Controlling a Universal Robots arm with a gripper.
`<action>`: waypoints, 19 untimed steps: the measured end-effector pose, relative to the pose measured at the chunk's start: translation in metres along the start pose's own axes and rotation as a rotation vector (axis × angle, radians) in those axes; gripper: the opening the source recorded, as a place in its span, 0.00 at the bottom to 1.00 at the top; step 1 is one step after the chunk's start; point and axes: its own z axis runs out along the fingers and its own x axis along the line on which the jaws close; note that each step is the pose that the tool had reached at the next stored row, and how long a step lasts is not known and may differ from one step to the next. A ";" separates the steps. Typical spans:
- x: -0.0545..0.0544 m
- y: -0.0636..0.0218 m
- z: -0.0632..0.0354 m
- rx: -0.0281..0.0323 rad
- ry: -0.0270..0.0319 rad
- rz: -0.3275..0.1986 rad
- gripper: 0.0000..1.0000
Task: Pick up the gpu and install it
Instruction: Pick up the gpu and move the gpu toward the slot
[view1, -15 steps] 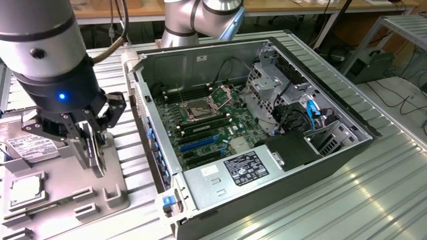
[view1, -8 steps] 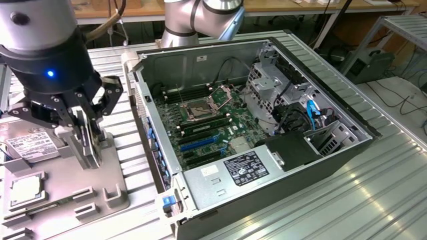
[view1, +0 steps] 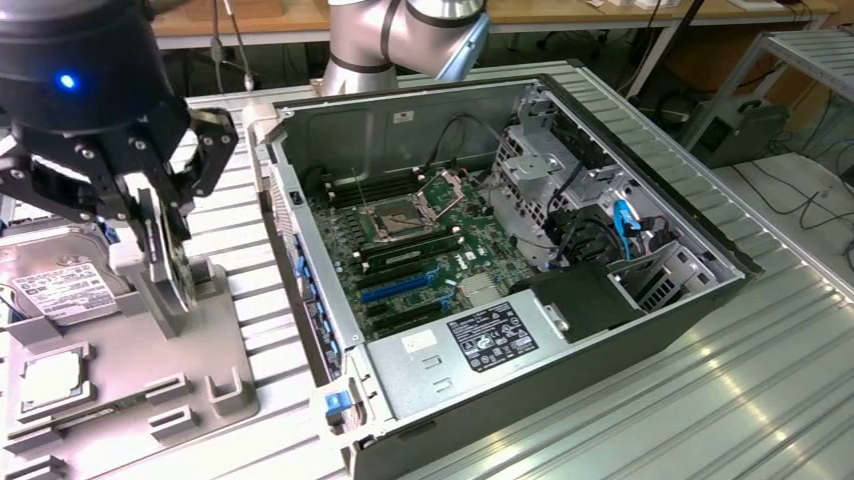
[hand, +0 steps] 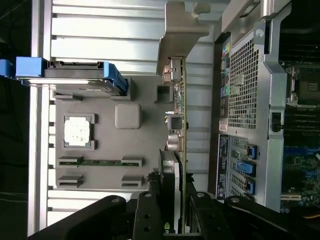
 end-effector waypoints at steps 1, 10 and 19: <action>0.000 0.0002 -0.0051 0.0001 0.0001 0.000 0.28; -0.001 0.0023 -0.0466 0.0000 -0.0001 0.000 0.28; -0.016 0.0041 -0.0602 0.0014 0.0001 0.000 0.28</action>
